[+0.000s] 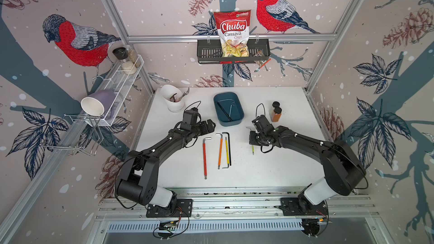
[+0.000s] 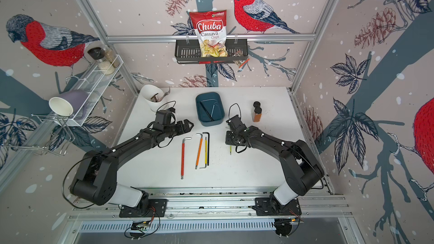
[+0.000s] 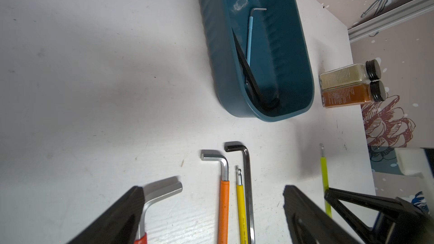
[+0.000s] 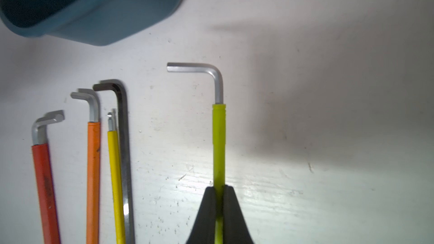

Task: Put the hex key on the desktop into the storage box
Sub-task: Pick up the Allen key from the center of the board, then place the Allen key in the storage box.

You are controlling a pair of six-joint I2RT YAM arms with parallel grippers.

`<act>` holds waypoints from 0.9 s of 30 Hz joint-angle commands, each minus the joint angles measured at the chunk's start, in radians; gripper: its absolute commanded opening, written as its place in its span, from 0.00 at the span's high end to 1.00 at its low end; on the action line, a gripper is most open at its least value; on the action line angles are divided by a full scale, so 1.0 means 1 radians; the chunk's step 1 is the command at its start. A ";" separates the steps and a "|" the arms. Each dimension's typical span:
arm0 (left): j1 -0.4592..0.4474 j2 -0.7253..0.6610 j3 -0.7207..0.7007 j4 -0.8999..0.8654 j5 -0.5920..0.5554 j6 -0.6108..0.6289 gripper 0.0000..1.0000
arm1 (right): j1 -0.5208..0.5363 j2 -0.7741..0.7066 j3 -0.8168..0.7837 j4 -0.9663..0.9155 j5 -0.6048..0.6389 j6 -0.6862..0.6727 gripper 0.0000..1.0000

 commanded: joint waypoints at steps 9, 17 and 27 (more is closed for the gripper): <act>-0.072 -0.014 0.048 0.038 0.019 0.052 0.04 | -0.099 0.027 0.240 0.044 -0.130 -0.085 1.00; -0.073 0.019 0.122 0.051 0.087 0.003 0.04 | -0.136 0.282 0.580 0.009 -0.212 -0.161 1.00; 0.064 0.022 0.121 0.064 0.106 -0.047 0.04 | -0.145 0.662 0.985 -0.048 -0.267 -0.175 1.00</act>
